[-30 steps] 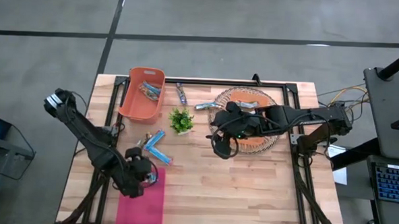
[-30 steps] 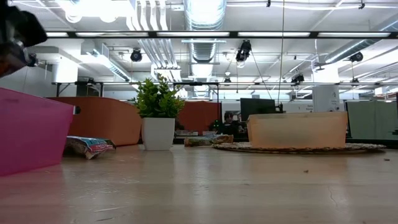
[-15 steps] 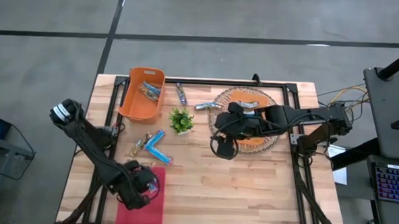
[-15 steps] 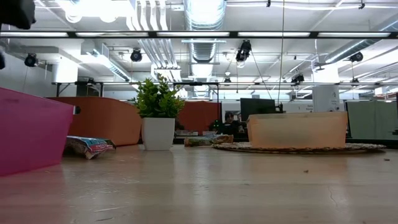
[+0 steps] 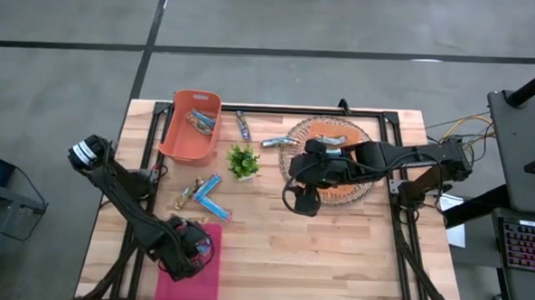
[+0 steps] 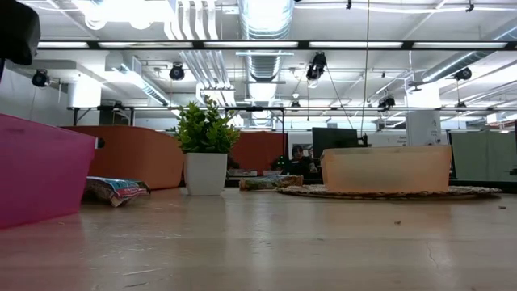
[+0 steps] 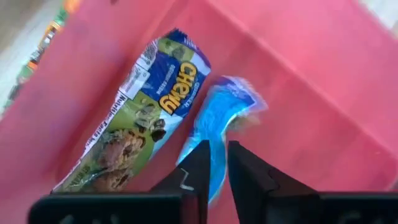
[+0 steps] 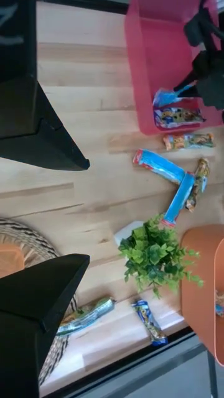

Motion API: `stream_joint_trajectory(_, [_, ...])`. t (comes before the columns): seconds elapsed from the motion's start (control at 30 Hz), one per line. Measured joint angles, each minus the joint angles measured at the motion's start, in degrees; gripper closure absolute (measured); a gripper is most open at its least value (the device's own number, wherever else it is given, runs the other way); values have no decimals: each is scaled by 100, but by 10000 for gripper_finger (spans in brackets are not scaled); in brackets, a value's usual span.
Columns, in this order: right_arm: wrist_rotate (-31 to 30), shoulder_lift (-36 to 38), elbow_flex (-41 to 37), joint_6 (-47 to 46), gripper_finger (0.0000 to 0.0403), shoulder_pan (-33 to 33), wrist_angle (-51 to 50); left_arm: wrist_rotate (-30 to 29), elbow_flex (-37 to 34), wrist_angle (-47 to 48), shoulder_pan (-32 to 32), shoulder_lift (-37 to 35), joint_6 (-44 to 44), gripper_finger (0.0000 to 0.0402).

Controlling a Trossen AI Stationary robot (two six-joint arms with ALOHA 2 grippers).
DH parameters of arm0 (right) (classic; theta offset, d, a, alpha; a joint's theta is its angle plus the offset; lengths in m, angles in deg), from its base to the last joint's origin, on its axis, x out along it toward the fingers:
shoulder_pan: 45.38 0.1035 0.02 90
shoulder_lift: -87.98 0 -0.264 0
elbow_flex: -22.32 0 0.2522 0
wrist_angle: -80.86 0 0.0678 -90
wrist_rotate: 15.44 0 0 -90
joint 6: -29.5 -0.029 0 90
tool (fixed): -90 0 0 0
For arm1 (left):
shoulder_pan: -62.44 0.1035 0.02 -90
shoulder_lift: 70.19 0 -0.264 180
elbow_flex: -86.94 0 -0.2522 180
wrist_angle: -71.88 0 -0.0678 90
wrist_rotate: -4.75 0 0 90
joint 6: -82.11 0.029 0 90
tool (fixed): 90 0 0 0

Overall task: Pick and place Granola Bars by type
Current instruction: Put the bottom blue granola bar into the pink bin, then put the blue granola bar into the pink bin

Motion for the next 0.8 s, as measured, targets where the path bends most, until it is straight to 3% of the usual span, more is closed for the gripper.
stream_joint_trajectory(0.43, [236,0,-58,395,184,22,2,-799,123,19,142,-848,221,236])
stream_joint_trajectory(0.7, [296,-2,-296,411,184,22,0,-2326,574,311,287,-1631,1805,226])
stream_joint_trajectory(0.8, [287,-2,-343,363,184,18,14,-2885,696,770,583,-2069,1936,227])
